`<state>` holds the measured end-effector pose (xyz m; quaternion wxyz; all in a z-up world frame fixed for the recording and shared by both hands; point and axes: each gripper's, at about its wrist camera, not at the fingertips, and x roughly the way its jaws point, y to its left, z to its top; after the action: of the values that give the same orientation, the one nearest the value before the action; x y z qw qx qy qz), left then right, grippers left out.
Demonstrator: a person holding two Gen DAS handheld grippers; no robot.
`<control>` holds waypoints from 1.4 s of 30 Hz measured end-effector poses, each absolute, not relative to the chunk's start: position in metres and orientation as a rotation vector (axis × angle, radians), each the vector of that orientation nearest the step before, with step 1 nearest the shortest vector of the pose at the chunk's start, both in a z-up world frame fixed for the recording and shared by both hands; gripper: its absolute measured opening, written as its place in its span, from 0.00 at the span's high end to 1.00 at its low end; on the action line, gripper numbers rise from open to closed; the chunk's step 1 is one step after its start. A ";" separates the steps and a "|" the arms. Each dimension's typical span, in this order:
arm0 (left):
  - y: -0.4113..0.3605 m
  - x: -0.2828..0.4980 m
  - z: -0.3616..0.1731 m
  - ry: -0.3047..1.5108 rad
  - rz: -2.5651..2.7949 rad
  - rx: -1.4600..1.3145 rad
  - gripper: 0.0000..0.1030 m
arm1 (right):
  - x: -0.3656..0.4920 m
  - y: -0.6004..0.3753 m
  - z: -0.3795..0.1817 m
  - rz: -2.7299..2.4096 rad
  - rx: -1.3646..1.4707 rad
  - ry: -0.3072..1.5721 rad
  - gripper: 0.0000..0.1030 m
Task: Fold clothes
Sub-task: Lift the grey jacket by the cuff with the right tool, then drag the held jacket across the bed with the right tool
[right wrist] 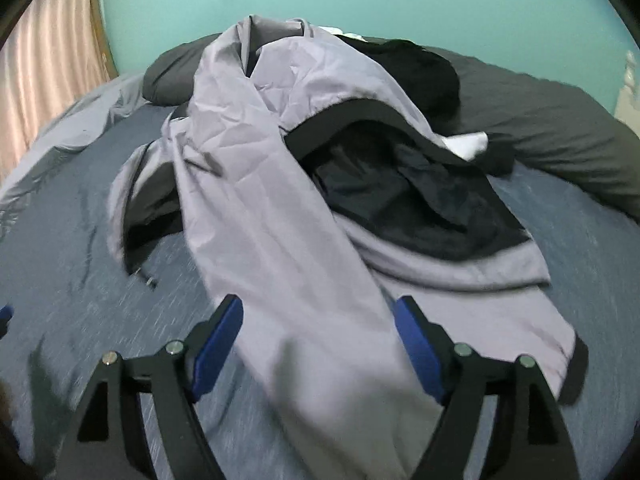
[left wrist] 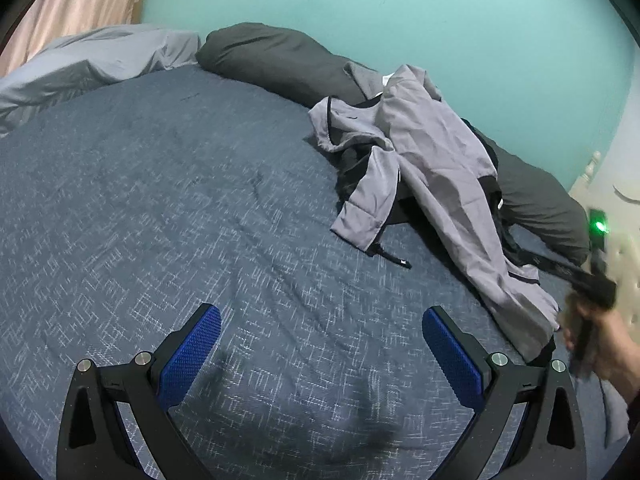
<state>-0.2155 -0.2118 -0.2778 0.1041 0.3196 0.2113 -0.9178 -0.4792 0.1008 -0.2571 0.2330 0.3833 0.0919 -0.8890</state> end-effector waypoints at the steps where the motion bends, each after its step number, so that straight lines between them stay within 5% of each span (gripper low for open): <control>1: -0.212 -0.216 -0.279 0.618 -2.707 0.947 0.00 | -0.489 0.095 -0.260 -2.440 1.066 0.247 0.21; 14: -0.208 -0.220 -0.294 0.587 -2.698 1.000 0.00 | -0.556 0.023 -0.281 -2.329 1.121 0.388 0.25; 16: -0.208 -0.220 -0.295 0.593 -2.697 1.007 0.00 | -0.555 0.020 -0.285 -2.305 1.136 0.408 0.58; 19: -0.207 -0.220 -0.295 0.591 -2.695 1.008 0.00 | -0.549 0.027 -0.282 -2.309 1.111 0.359 0.86; 22: -0.205 -0.220 -0.294 0.597 -2.702 0.996 0.00 | -0.534 0.035 -0.272 -2.305 1.072 0.360 0.95; 39: -0.193 -0.192 -0.269 0.654 -2.737 0.891 0.00 | -0.396 0.151 -0.185 -2.324 1.050 0.297 1.00; 41: -0.196 -0.194 -0.266 0.639 -2.732 0.889 0.00 | -0.399 0.154 -0.177 -2.370 1.043 0.252 0.89; 42: -0.198 -0.194 -0.268 0.641 -2.723 0.892 0.00 | -0.400 0.155 -0.175 -2.392 1.045 0.233 0.58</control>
<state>-0.1942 -0.1980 -0.2678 0.1026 0.3023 0.2172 -0.9224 -0.4003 0.1547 -0.1753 0.2575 0.3852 0.0859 -0.8820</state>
